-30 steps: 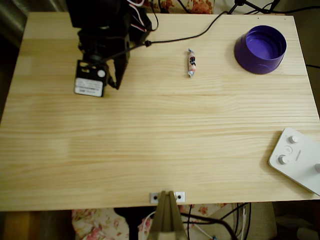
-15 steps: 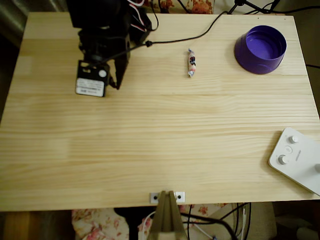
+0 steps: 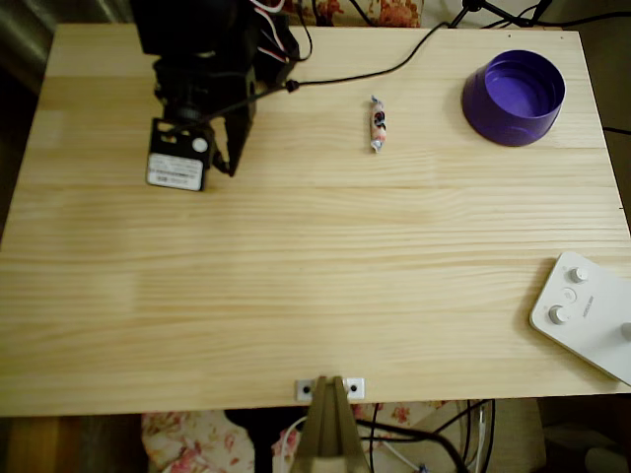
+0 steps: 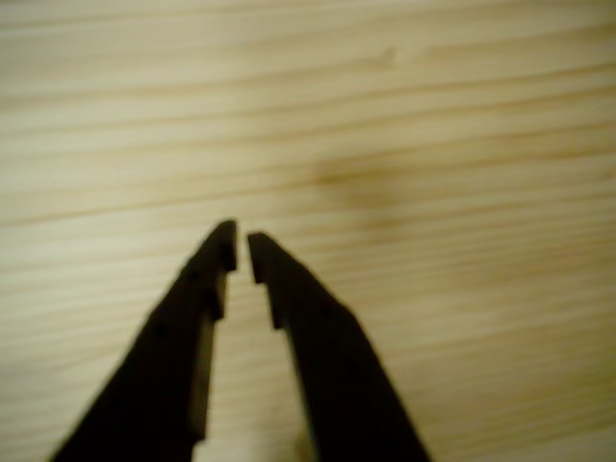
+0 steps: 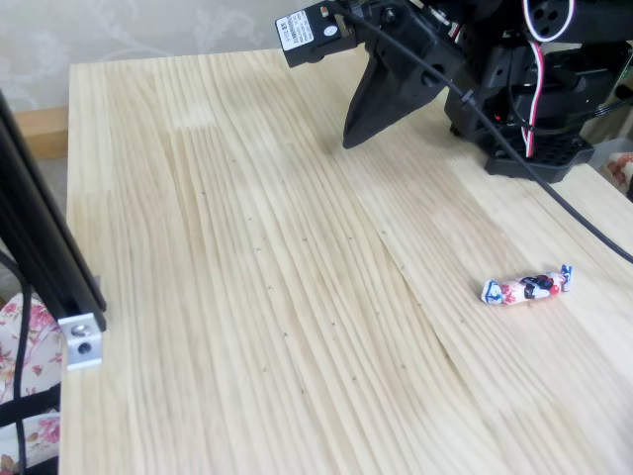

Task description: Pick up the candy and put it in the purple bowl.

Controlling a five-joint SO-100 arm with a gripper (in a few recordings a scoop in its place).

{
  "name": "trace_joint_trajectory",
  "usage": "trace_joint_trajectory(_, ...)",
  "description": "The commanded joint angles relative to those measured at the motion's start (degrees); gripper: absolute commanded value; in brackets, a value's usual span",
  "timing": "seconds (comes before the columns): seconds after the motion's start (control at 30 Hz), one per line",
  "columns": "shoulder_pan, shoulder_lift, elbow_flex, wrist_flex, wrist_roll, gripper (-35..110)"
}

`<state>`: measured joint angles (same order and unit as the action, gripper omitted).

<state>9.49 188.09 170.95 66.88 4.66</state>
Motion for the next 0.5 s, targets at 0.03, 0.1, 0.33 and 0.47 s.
trace_joint_trajectory(0.03, 0.9, 1.0, -0.6, -0.8, 0.6, -1)
trace_joint_trajectory(0.1, 0.9, 1.0, -0.6, -0.8, 0.6, -1)
trace_joint_trajectory(0.33, 0.6, 1.0, -0.6, -0.8, 0.4, -1)
trace_joint_trajectory(0.47, 0.4, 1.0, -0.6, -0.9, 0.4, -1)
